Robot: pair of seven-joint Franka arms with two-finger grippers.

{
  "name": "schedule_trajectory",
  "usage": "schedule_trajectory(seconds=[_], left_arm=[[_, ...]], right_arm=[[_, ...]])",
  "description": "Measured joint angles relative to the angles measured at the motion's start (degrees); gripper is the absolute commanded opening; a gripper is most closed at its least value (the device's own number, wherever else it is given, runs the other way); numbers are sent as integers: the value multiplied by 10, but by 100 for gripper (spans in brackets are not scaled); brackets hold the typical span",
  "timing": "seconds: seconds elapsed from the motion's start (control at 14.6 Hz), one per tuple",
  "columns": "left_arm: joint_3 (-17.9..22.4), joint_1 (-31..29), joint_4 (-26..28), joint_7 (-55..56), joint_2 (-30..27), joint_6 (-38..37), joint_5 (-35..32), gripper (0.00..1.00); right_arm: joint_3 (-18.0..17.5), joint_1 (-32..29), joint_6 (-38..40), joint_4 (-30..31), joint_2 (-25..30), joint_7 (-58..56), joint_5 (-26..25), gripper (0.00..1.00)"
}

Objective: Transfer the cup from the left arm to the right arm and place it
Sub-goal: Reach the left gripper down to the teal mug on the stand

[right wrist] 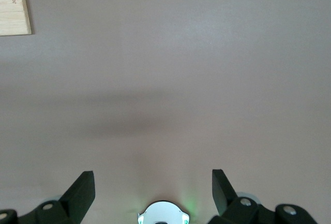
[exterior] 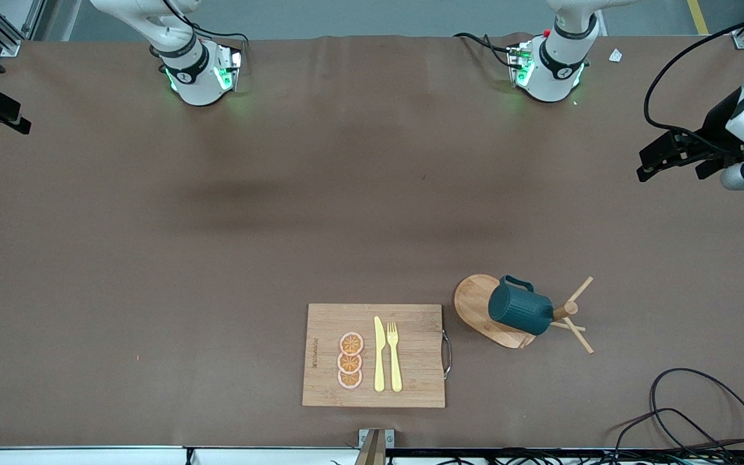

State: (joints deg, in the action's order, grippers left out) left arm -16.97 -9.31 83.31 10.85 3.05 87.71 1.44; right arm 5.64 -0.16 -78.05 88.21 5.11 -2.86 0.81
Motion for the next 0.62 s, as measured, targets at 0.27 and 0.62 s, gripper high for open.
schedule_trajectory(seconds=[0.27,0.62], left_arm=[[-3,3,0,1,0,0,-2,100],[-12,6,2,1,18,-4,-14,100]], right_arm=[[0,0,0,0,0,0,0,100],[0,0,0,0,0,0,0,100]])
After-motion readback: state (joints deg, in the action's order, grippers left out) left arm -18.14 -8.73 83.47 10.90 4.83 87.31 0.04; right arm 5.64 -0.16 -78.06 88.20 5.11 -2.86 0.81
